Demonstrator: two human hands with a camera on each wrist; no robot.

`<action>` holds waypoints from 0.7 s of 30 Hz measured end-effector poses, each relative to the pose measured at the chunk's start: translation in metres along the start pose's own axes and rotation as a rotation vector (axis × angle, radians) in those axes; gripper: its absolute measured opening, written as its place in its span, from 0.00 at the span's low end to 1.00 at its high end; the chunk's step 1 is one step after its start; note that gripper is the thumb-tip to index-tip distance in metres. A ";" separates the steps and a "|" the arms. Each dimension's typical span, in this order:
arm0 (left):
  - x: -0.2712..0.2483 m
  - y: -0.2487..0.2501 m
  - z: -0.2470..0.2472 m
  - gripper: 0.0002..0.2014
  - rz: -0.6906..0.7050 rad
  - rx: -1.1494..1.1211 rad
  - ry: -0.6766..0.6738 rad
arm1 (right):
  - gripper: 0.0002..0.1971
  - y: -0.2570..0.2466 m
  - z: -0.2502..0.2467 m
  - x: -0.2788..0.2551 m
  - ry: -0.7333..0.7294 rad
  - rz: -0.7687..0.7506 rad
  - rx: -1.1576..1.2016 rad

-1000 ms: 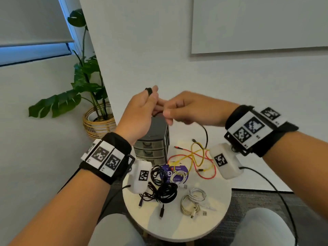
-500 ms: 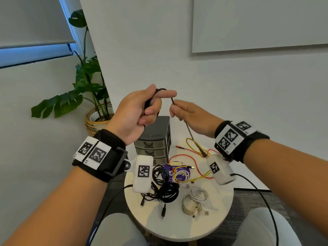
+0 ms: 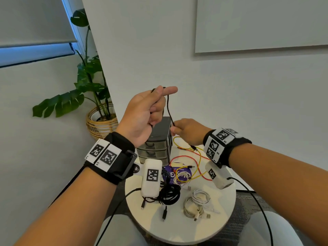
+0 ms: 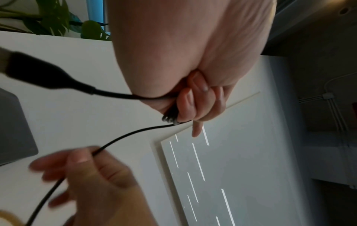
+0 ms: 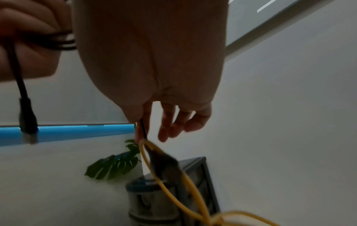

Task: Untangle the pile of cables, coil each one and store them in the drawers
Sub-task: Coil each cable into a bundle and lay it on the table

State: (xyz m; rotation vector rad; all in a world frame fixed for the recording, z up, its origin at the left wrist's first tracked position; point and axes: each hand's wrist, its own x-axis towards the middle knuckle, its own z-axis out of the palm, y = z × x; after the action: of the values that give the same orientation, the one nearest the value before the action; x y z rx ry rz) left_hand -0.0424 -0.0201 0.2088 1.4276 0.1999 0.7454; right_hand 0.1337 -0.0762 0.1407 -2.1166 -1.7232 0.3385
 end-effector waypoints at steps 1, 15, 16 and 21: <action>0.000 0.000 -0.001 0.20 0.001 0.011 0.008 | 0.17 0.005 0.003 0.002 0.022 0.037 0.013; -0.004 -0.023 -0.008 0.19 -0.098 0.087 -0.007 | 0.13 0.039 0.029 0.022 0.131 0.133 0.056; -0.004 -0.025 -0.010 0.20 -0.106 0.070 -0.007 | 0.17 0.038 0.029 0.022 0.131 0.125 0.110; -0.002 -0.036 -0.018 0.25 -0.159 -0.123 -0.025 | 0.18 0.016 0.018 0.010 0.136 -0.072 0.287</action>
State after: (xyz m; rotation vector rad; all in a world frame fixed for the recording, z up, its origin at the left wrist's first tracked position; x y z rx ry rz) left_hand -0.0415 -0.0056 0.1718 1.2873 0.2414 0.5997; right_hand 0.1425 -0.0661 0.1180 -1.8257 -1.5661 0.3861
